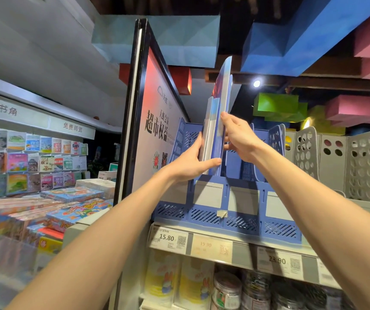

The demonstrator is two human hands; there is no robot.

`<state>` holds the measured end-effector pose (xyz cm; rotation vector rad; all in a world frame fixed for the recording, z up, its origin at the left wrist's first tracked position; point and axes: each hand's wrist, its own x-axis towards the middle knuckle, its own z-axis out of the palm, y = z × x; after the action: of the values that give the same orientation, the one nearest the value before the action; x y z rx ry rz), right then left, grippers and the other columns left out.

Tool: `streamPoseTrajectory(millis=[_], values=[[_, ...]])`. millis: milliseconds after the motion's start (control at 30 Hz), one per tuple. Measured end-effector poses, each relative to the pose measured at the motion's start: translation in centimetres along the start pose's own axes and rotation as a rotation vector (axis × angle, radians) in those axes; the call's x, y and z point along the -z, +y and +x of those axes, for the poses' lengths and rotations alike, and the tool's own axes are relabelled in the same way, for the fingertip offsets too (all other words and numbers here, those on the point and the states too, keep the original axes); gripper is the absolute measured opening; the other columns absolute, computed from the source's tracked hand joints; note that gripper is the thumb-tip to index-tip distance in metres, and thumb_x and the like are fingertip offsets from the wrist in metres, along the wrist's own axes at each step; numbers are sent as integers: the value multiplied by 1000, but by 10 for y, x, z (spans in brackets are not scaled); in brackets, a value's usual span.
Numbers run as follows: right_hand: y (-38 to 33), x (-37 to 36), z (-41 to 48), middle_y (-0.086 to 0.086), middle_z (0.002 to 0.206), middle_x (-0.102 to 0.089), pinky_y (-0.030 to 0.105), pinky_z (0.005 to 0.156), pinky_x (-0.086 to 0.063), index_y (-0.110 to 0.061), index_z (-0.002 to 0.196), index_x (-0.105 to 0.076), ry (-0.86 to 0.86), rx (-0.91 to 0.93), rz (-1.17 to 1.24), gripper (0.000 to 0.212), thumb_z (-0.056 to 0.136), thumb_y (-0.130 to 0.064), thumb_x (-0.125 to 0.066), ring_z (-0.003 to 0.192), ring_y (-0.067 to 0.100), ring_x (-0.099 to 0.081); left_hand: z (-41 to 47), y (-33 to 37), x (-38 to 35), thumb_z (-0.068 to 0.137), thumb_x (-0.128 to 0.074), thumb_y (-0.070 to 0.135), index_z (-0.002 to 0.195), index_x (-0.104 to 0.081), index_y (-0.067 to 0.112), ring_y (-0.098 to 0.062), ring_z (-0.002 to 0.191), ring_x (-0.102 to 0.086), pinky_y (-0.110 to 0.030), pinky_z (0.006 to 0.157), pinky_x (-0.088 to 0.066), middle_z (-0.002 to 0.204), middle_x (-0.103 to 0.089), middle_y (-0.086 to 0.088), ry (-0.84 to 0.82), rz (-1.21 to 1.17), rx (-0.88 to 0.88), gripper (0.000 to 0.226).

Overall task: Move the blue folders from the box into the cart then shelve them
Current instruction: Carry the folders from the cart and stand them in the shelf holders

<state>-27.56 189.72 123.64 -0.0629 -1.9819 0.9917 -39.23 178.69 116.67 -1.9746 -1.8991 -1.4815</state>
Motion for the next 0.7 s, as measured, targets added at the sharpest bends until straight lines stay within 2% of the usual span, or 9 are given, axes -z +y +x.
streamPoseTrajectory(millis=[67, 133, 233, 300, 400, 467, 533, 600, 700], values=[[6, 7, -4, -12, 82, -69, 28, 61, -58, -20, 139, -51, -83, -20, 0, 43, 105, -44, -39, 70, 7, -68, 0, 3, 0, 94, -67, 41, 161, 7, 27, -12, 148, -30, -28, 120, -17, 167, -16, 6, -12, 25, 3, 100], [13, 9, -9, -9, 103, -65, 37, 74, -61, -26, 147, -43, -126, -35, -44, 53, 101, -51, -44, 92, 14, -66, 0, 3, 1, 97, -64, 36, 161, 8, 24, -12, 150, -25, -27, 121, -17, 168, -11, 6, -2, 31, -19, 97], [15, 4, -14, 1, 148, -48, 31, 74, -61, -25, 152, -36, -27, 13, -162, 59, 100, -52, -46, 127, 21, -53, -1, 2, 1, 98, -63, 38, 160, 9, 22, -11, 154, -9, -30, 124, -12, 168, 4, 6, 18, 56, -16, 97], [10, 1, -17, 3, 155, -40, 27, 71, -60, -22, 156, -28, 90, 21, -176, 68, 98, -48, -53, 130, 19, -50, -2, 1, 0, 97, -62, 42, 160, 11, 20, -10, 154, -4, -31, 124, -9, 168, 8, 6, 17, 70, 2, 99], [5, 5, -24, 3, 149, -46, 27, 66, -61, -24, 155, -29, 96, 22, -212, 70, 96, -43, -61, 120, 19, -57, -1, -2, 1, 96, -63, 46, 160, 12, 20, -11, 154, -3, -32, 123, -11, 168, 7, 4, 26, 87, 22, 102], [6, 6, -31, -1, 126, -62, 30, 67, -62, -23, 152, -34, 34, -3, -223, 65, 96, -41, -62, 97, 15, -66, -2, -4, 2, 92, -65, 51, 160, 11, 21, -13, 154, -6, -35, 125, -13, 168, 6, 4, 32, 101, 19, 106], [9, 8, -38, -15, 97, -63, 31, 67, -62, -21, 150, -37, -17, -21, -180, 59, 98, -35, -61, 77, 9, -69, -1, -8, 5, 87, -70, 56, 160, 9, 22, -14, 154, -11, -40, 126, -18, 169, 2, 4, 30, 126, 27, 113], [12, 13, -40, -17, 95, -69, 30, 68, -61, -22, 151, -35, -74, -8, -139, 60, 97, -28, -62, 81, 8, -73, -1, -7, 7, 83, -73, 57, 161, 4, 23, -12, 153, -15, -41, 125, -20, 169, -5, 4, 33, 137, 12, 115], [10, 12, -39, -8, 102, -75, 34, 71, -62, -22, 150, -37, -103, 42, -106, 60, 96, -17, -64, 94, 11, -73, 1, -8, 6, 80, -76, 55, 161, -7, 28, -8, 149, -28, -36, 122, -28, 166, -22, 9, 32, 112, -26, 110]])
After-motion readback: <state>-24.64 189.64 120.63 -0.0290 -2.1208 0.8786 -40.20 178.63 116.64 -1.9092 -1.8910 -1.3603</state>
